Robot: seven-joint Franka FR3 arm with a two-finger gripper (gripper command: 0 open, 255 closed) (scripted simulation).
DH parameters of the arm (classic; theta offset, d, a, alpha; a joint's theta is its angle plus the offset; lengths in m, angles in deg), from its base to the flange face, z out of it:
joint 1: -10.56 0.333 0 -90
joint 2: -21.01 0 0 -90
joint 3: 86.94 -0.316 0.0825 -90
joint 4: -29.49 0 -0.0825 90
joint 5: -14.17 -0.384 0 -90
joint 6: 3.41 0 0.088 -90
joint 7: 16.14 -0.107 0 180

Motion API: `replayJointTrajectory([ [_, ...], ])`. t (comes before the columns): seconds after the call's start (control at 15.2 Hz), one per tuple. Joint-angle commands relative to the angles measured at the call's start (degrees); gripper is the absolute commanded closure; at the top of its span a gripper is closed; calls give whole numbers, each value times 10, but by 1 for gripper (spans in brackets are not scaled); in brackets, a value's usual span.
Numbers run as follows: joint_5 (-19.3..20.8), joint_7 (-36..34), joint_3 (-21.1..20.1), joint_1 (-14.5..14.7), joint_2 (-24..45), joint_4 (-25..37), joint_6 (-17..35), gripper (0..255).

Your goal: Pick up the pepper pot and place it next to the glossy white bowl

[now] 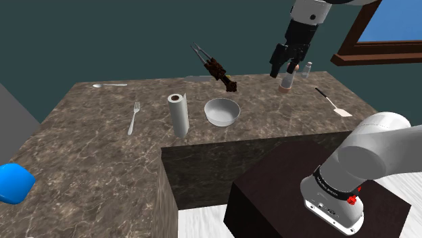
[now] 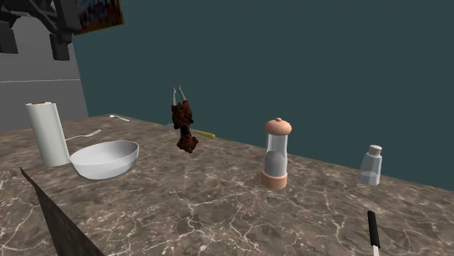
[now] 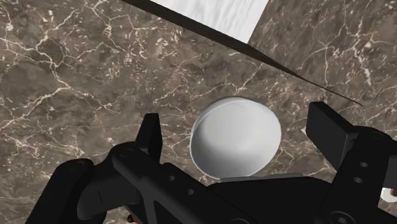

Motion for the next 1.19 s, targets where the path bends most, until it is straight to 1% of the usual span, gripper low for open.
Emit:
replayJointTrajectory([
  [0.0, 0, 0, 0, 0, 0, 0, 0, 0],
  [0.26, 28, 64, 54, -16, 38, 9, 22, 0],
  [0.59, 52, 142, 119, -29, 103, 37, 51, 0],
  [0.86, 60, 206, 170, -34, 166, 74, 71, 0],
  [1.12, 53, 273, 220, -35, 239, 122, 87, 0],
])
